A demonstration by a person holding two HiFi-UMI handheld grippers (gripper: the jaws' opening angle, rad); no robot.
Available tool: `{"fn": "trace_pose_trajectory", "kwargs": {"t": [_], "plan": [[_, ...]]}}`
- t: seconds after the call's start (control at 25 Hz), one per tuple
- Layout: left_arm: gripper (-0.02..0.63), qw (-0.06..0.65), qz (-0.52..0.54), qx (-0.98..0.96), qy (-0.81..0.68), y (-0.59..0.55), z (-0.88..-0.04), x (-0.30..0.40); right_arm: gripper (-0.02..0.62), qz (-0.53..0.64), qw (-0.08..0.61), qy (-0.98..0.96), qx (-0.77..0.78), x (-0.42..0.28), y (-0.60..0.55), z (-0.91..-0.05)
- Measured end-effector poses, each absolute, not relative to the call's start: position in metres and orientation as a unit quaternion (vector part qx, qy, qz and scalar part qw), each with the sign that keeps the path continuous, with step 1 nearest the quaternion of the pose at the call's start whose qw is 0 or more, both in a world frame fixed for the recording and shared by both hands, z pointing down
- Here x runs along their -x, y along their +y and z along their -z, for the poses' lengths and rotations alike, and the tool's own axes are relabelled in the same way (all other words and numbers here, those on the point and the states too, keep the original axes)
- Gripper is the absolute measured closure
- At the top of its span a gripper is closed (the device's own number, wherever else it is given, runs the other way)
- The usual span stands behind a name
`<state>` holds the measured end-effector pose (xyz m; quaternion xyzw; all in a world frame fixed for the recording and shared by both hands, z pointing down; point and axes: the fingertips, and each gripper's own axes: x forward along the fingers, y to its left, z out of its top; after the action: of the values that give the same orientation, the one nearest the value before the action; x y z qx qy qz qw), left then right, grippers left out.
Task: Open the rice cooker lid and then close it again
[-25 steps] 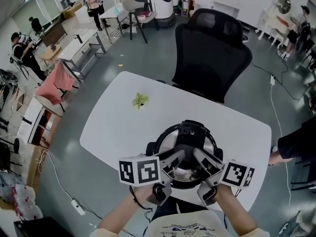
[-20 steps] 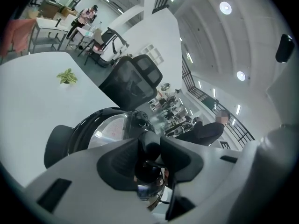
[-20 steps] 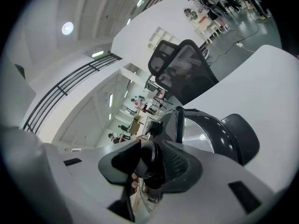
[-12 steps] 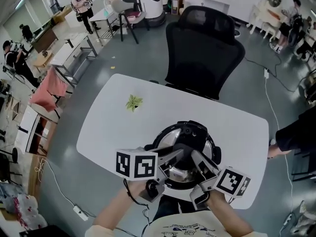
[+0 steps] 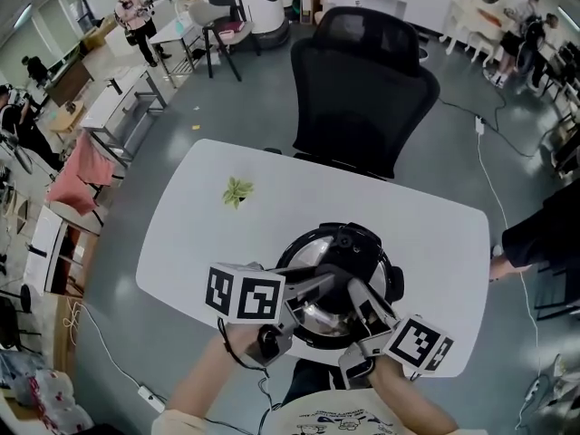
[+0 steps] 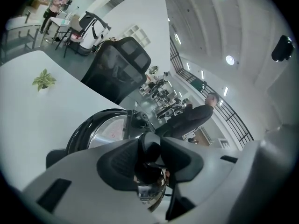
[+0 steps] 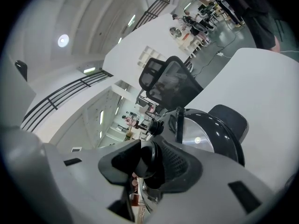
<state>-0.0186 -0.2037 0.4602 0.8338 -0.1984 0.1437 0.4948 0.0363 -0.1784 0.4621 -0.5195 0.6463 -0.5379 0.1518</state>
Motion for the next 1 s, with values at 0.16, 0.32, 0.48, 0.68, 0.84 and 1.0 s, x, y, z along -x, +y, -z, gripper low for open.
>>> {"fn": "trace_pose_trajectory", "kwargs": {"t": [0.16,0.32,0.48,0.68,0.84,1.0], "plan": [[0.448,0.5,-0.126,-0.832,-0.204,-0.201,-0.458,0.023,0.446,0.529,0.123,0.648,0.533,-0.04,-0.172,-0.464],[0.451,0.505,-0.113,-0.83,-0.208,-0.202,-0.458,0.022,0.448,0.531,0.121,0.649,0.532,-0.043,-0.174,-0.463],[0.454,0.508,-0.099,-0.828,-0.216,-0.207,-0.448,0.018,0.451,0.555,0.161,0.641,0.505,-0.041,-0.181,-0.452],[0.454,0.506,-0.091,-0.828,-0.224,-0.206,-0.435,0.018,0.452,0.544,0.131,0.65,0.514,-0.048,-0.178,-0.443],[0.454,0.505,-0.083,-0.828,-0.228,-0.202,-0.426,0.018,0.453,0.546,0.133,0.654,0.507,-0.046,-0.176,-0.432],[0.453,0.505,-0.078,-0.828,-0.23,-0.196,-0.415,0.017,0.454,0.55,0.15,0.658,0.492,-0.043,-0.173,-0.417]]}}
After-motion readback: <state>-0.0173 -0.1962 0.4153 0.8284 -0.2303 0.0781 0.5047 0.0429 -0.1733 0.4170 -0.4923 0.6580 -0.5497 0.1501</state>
